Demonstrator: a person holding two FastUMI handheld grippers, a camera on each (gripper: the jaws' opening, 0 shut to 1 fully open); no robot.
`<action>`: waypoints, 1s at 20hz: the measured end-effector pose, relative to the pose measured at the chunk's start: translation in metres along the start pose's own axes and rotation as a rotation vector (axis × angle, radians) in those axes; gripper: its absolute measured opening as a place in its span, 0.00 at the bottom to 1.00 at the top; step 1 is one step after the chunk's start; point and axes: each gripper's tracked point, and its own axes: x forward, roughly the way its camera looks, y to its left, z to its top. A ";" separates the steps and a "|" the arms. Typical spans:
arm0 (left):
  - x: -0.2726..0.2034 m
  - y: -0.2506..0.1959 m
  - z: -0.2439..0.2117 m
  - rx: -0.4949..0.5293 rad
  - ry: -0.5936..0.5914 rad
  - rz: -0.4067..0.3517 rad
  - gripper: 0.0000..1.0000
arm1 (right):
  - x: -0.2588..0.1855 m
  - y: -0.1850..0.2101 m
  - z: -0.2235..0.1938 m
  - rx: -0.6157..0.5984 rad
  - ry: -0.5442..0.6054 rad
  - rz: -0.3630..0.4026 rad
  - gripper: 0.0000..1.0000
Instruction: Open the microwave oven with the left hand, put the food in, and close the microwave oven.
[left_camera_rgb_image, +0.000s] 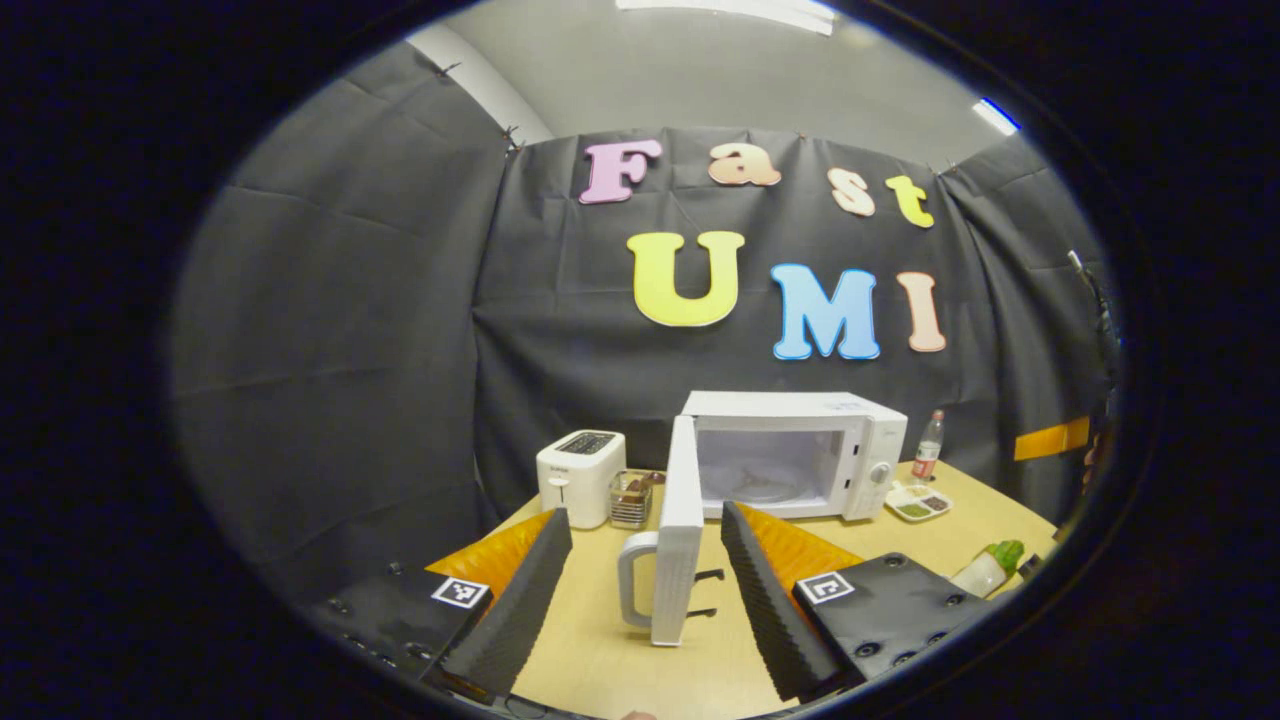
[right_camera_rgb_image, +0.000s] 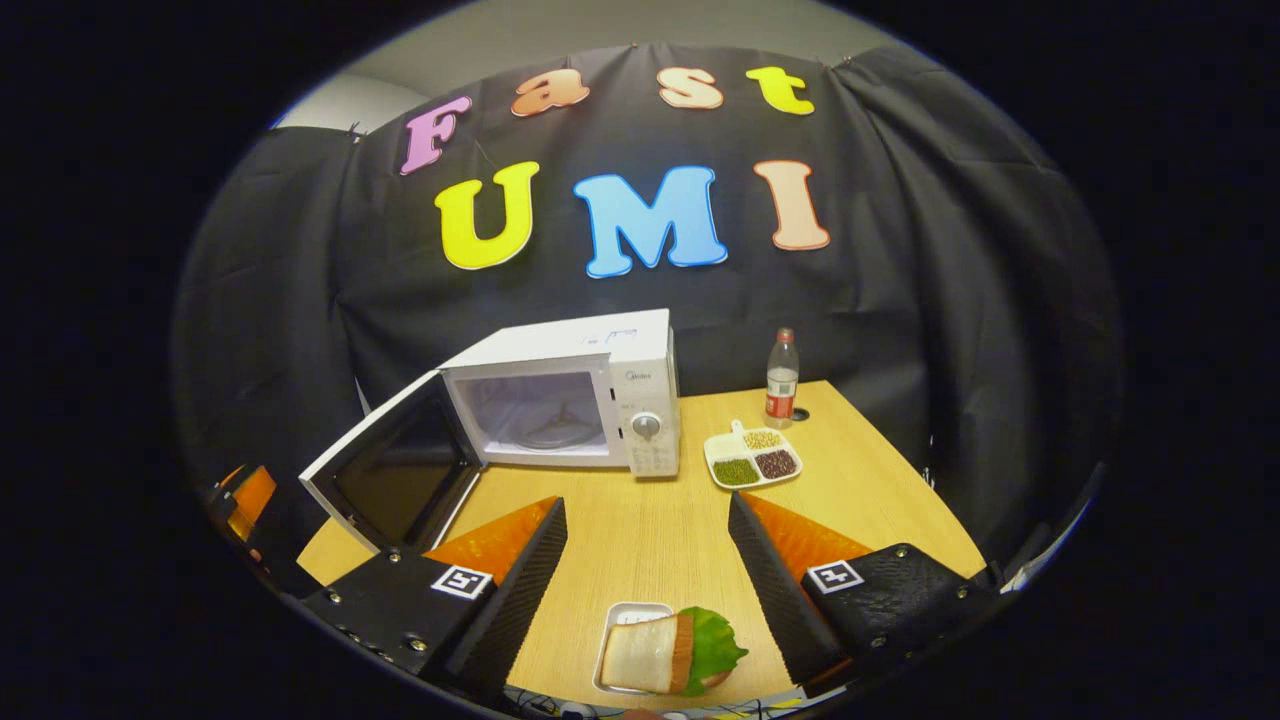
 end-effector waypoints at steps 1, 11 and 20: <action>-0.002 -0.005 0.004 -0.006 -0.009 0.002 0.98 | 0.001 -0.005 -0.010 0.008 0.033 0.009 0.99; -0.030 -0.055 0.024 0.047 -0.040 0.019 0.98 | 0.015 -0.035 -0.108 0.101 0.343 0.098 0.99; -0.057 -0.071 0.026 0.055 -0.049 0.079 0.97 | 0.014 -0.031 -0.163 0.229 0.522 0.195 0.96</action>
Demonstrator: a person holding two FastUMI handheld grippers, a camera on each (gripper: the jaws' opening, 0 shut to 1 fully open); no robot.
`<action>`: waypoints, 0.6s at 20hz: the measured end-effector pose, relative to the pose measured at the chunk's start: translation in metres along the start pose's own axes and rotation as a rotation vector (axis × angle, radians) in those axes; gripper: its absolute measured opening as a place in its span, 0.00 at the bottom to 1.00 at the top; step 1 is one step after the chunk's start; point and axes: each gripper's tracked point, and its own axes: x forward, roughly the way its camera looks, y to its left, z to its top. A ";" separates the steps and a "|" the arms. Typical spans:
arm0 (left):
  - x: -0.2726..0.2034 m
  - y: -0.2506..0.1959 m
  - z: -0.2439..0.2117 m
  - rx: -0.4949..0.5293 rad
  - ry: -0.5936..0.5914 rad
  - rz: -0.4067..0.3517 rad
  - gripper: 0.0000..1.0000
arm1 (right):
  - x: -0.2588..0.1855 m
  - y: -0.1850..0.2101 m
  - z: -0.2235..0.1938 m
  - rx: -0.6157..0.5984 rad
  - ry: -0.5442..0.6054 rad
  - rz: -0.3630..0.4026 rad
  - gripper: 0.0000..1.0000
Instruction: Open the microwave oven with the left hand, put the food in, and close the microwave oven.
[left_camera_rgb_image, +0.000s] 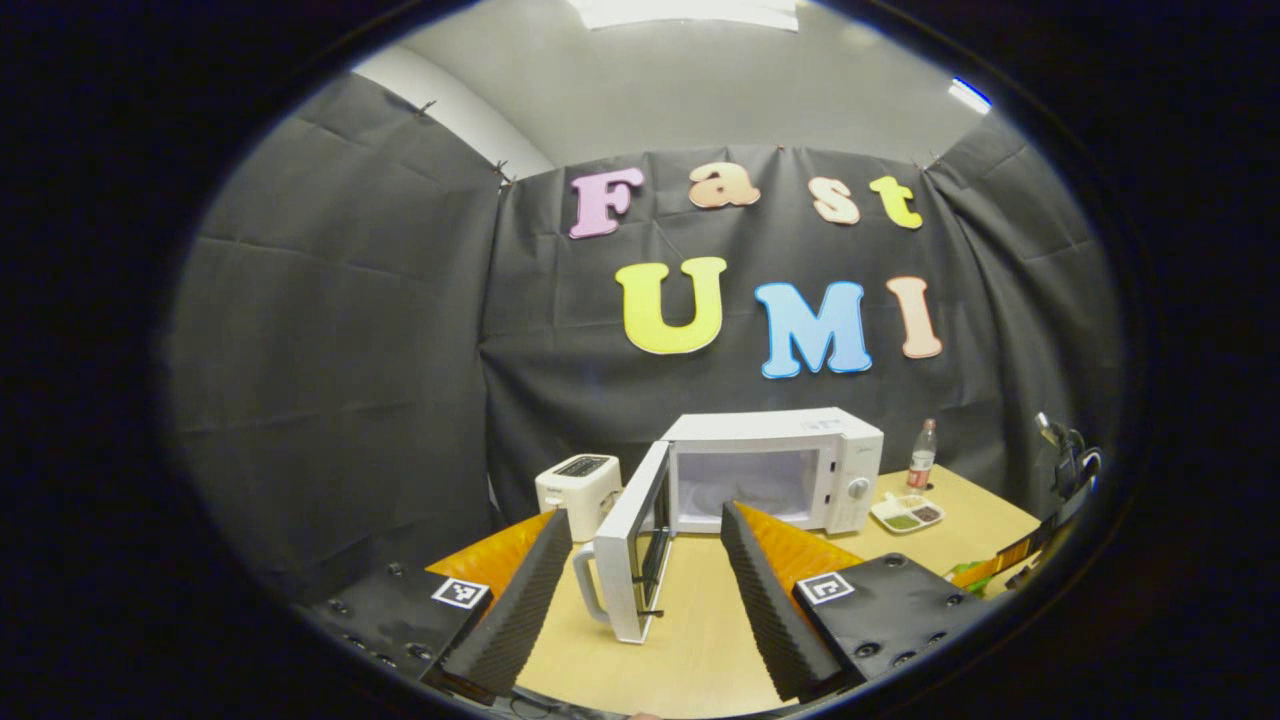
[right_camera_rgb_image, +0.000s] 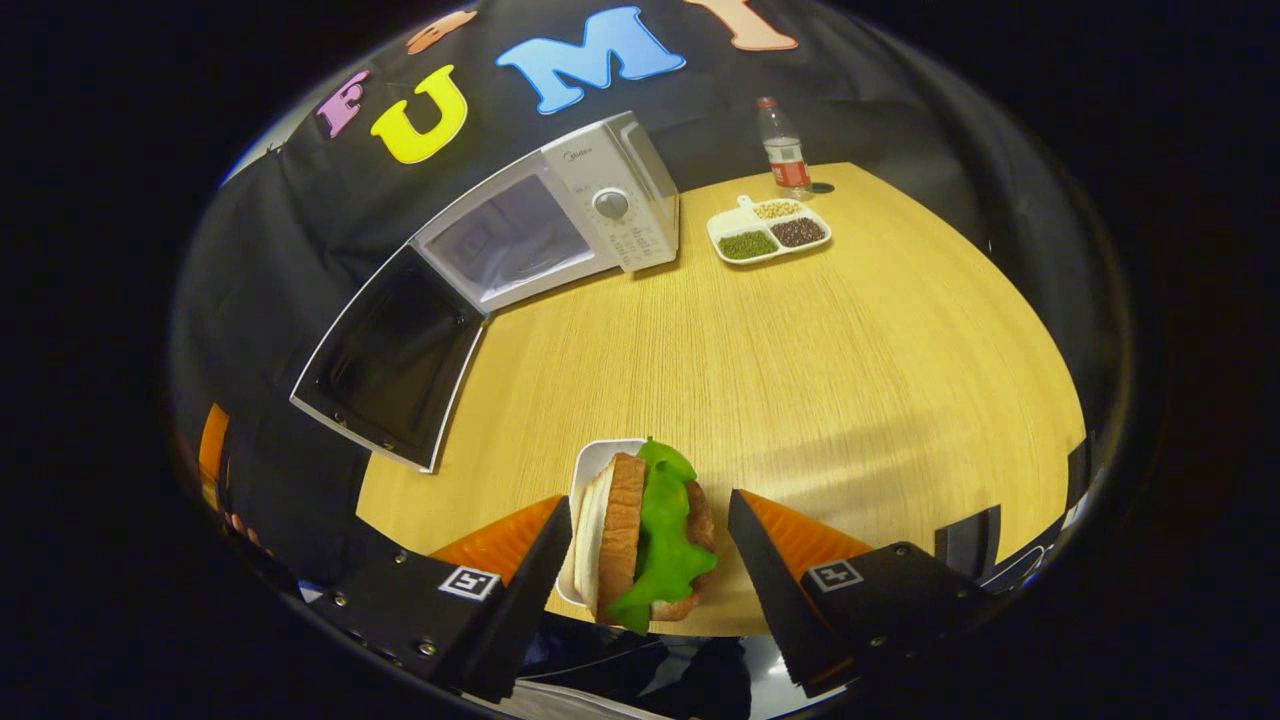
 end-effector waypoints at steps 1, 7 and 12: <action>-0.003 -0.001 0.002 -0.003 -0.004 0.007 0.98 | 0.004 0.002 -0.006 0.011 0.020 0.009 0.96; -0.017 -0.002 0.002 0.012 -0.014 0.034 0.98 | 0.009 0.013 -0.015 0.120 0.063 0.079 0.58; -0.004 0.004 0.004 -0.002 -0.024 0.031 0.96 | -0.001 0.023 -0.006 0.084 0.046 0.083 0.37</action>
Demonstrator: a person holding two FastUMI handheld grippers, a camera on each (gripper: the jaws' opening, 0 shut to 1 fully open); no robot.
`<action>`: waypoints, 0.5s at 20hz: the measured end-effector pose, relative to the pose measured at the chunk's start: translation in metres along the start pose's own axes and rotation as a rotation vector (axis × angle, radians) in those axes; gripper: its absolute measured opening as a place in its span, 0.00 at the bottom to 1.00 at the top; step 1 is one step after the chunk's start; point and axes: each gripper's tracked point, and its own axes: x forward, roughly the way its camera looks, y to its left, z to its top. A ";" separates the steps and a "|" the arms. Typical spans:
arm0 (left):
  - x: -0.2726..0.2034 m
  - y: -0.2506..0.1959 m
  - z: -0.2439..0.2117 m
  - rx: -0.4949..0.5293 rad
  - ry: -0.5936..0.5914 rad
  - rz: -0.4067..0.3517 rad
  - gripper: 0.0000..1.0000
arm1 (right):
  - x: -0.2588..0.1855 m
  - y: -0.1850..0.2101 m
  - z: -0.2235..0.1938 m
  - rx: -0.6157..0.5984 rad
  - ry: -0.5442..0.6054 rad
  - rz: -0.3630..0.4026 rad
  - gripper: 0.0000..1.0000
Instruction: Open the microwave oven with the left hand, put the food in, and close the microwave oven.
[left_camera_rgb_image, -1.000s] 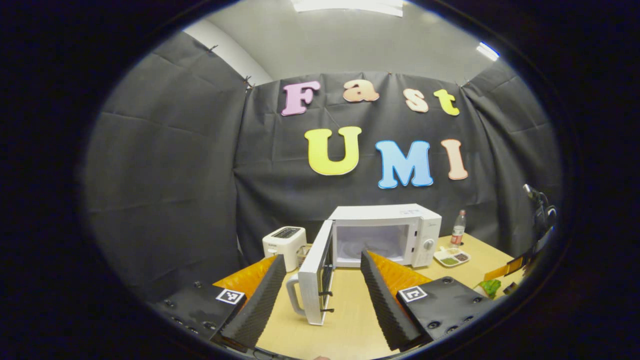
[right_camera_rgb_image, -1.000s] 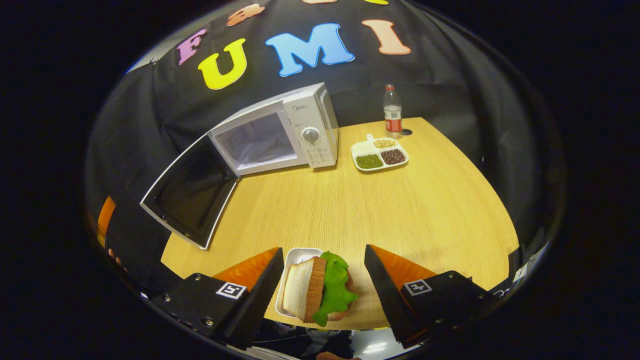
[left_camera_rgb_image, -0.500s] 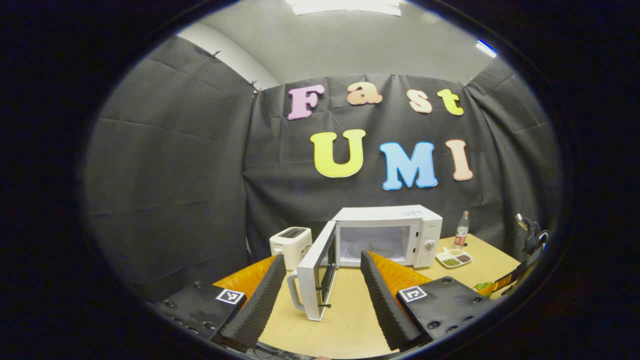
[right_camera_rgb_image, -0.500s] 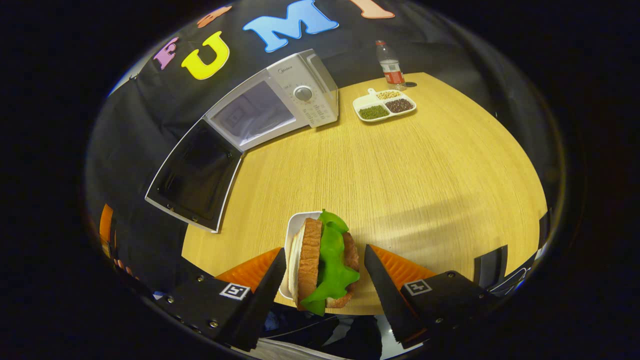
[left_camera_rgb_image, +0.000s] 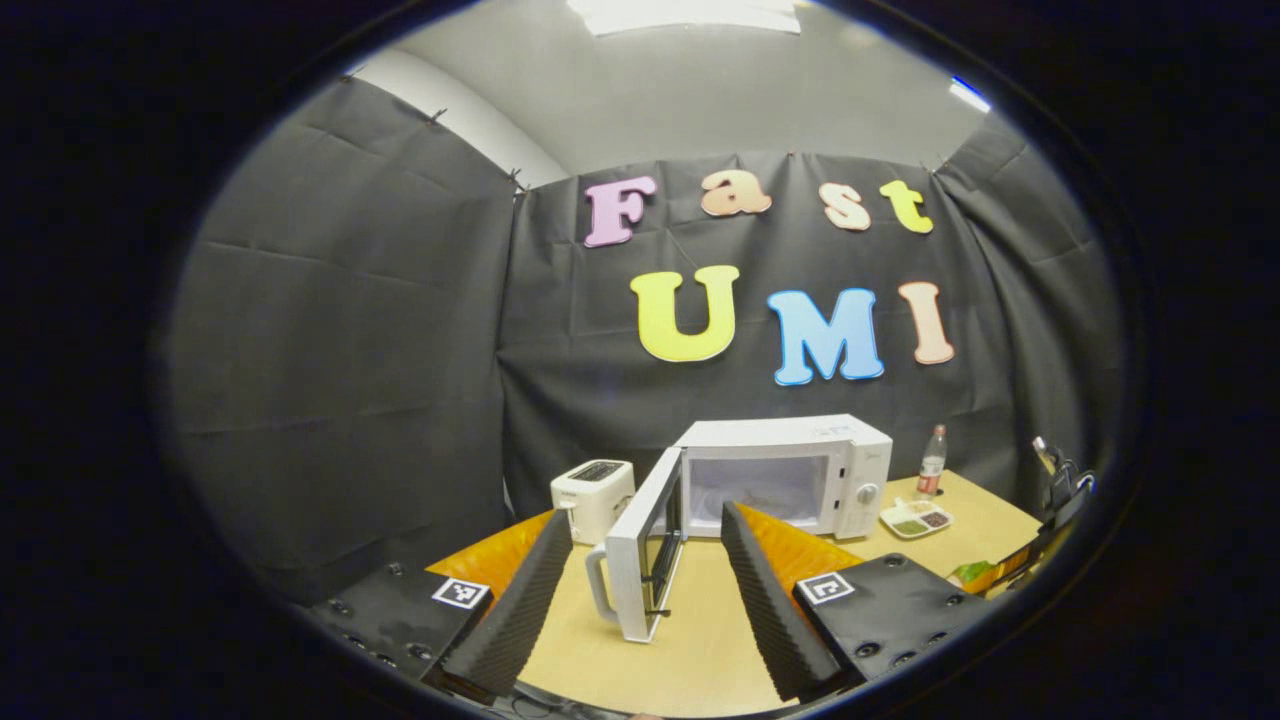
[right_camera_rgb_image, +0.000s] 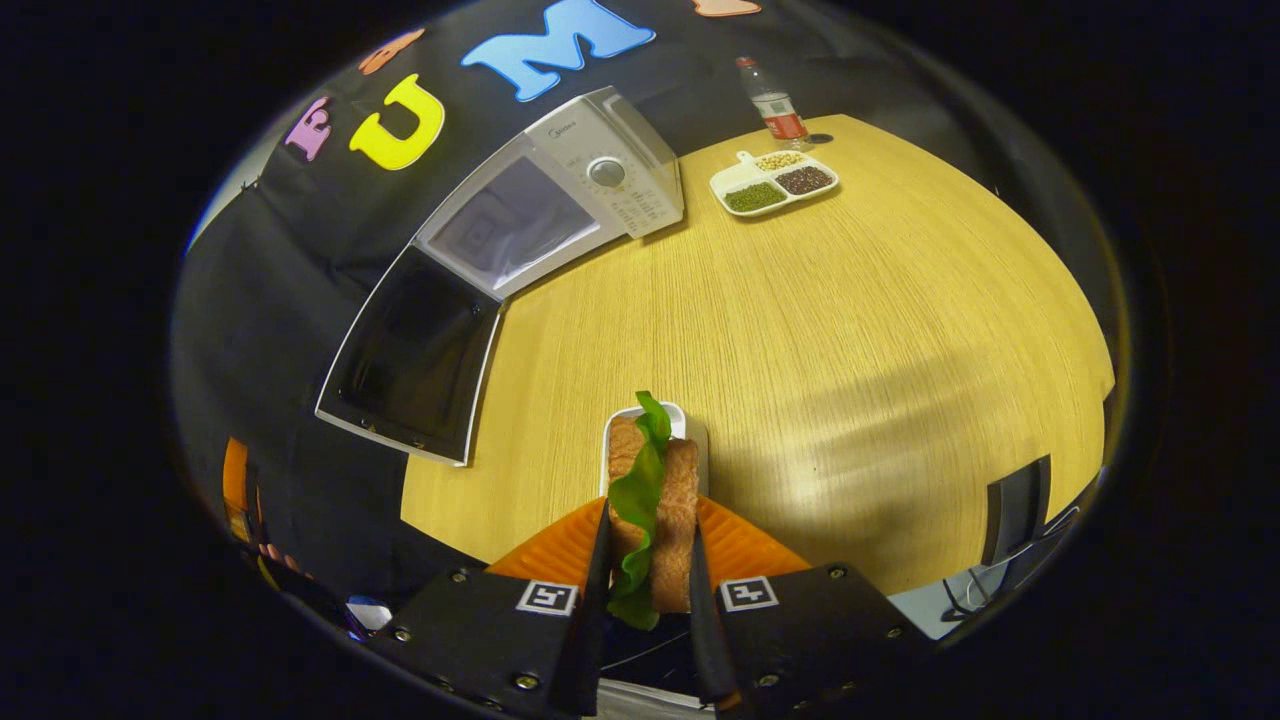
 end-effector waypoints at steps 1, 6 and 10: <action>0.005 0.002 0.001 -0.004 -0.003 -0.003 0.98 | -0.004 0.004 0.005 -0.005 -0.016 0.002 0.37; 0.036 0.004 0.008 -0.031 -0.029 -0.039 0.98 | -0.021 0.039 0.042 -0.021 -0.120 0.024 0.37; 0.053 0.013 0.022 -0.042 -0.072 -0.055 0.98 | -0.017 0.076 0.084 -0.076 -0.232 0.038 0.37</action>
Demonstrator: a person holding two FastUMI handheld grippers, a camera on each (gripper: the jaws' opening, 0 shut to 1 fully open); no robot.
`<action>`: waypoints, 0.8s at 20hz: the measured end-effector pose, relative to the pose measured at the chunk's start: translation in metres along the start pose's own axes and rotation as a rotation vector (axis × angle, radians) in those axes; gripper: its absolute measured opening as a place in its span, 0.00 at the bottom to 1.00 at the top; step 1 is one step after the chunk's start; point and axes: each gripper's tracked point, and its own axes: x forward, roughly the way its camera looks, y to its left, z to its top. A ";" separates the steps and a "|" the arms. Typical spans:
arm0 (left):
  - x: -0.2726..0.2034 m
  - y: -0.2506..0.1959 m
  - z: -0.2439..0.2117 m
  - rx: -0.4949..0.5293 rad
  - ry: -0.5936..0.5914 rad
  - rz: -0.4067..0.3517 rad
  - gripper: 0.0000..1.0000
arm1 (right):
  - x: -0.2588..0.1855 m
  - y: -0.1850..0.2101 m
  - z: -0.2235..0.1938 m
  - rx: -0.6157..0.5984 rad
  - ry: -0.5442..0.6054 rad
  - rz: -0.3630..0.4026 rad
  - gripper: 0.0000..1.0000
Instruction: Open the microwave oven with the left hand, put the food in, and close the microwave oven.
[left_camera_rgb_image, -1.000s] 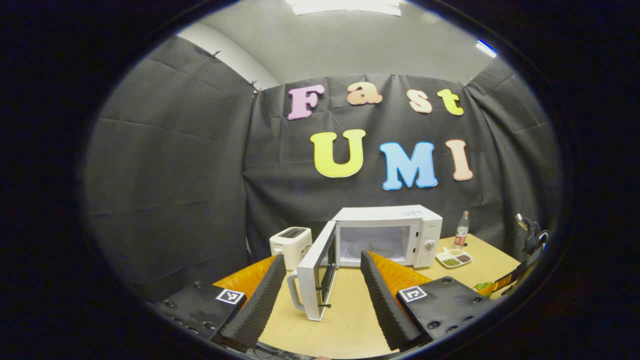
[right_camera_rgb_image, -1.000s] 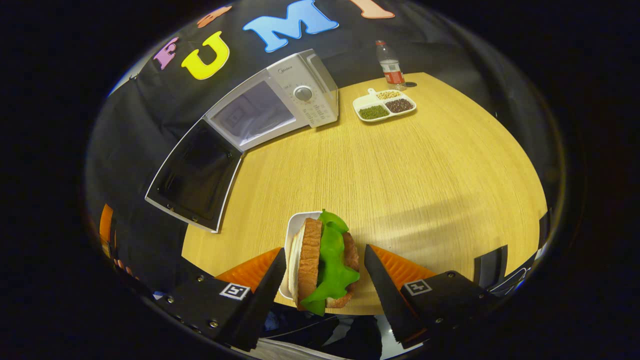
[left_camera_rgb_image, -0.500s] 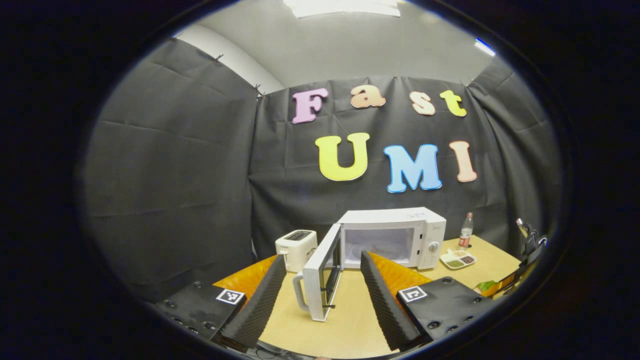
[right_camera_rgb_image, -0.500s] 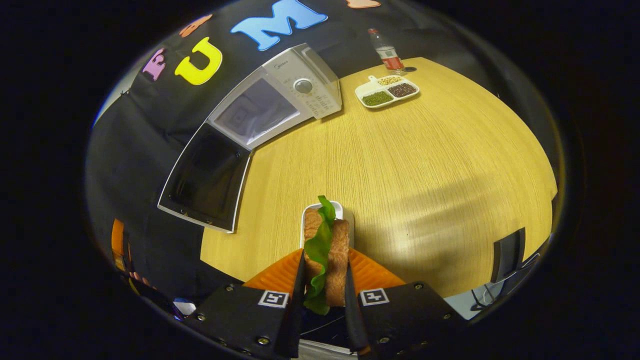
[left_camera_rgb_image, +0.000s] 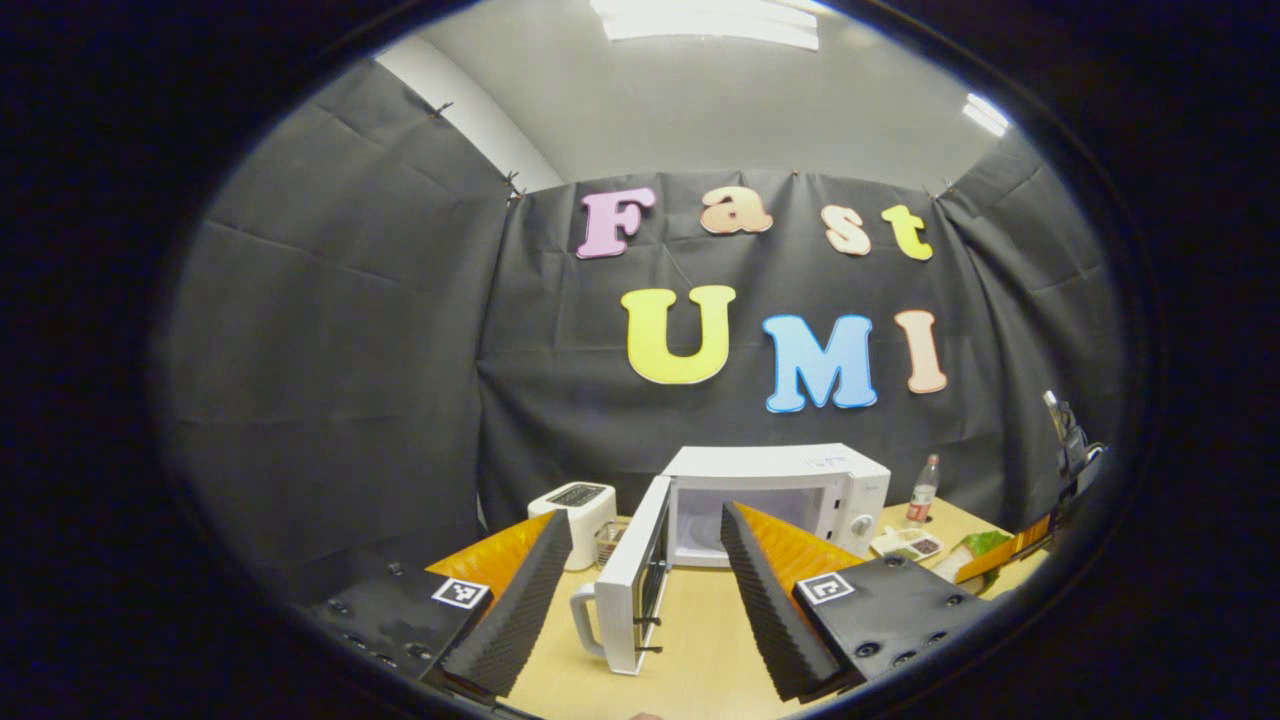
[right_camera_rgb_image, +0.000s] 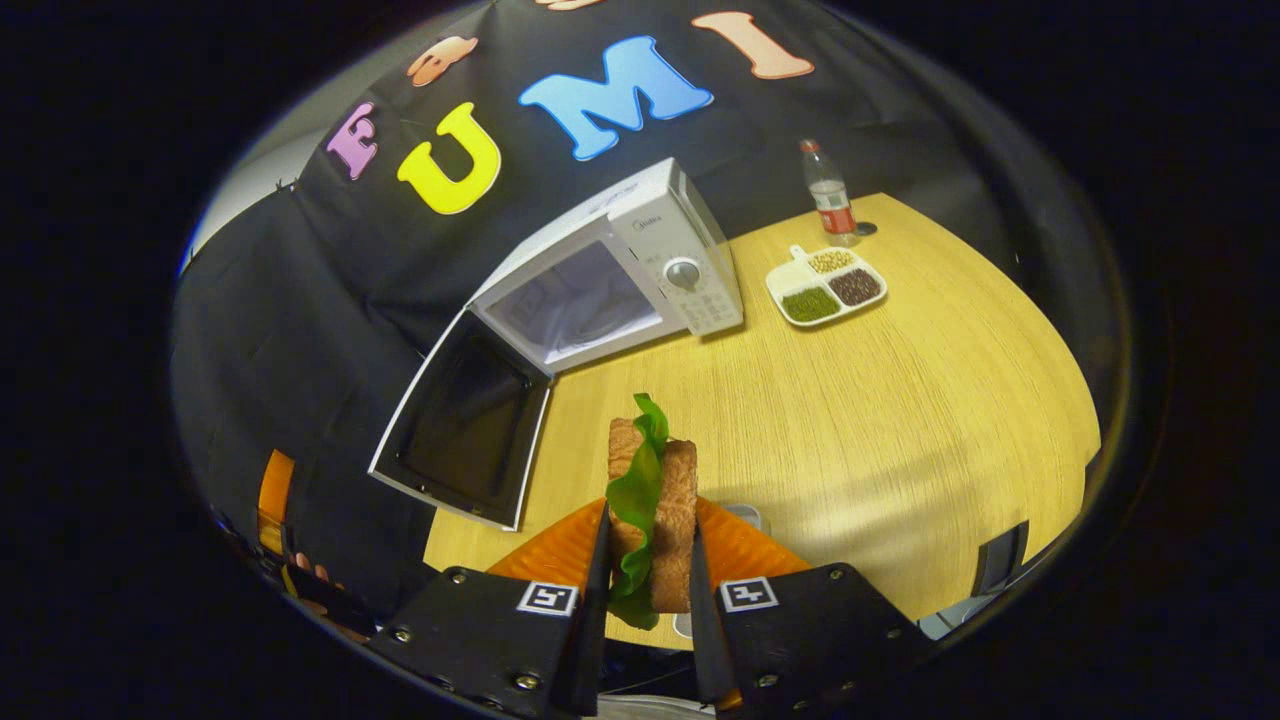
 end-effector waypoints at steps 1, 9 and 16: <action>0.005 0.006 0.002 0.006 -0.004 0.002 0.98 | 0.007 0.011 0.007 -0.002 -0.021 0.011 0.37; 0.033 0.065 0.012 0.034 -0.017 0.063 0.95 | 0.075 0.074 0.052 0.075 -0.142 0.063 0.37; 0.053 0.118 0.002 0.035 0.018 0.124 0.96 | 0.143 0.110 0.075 0.155 -0.225 0.065 0.37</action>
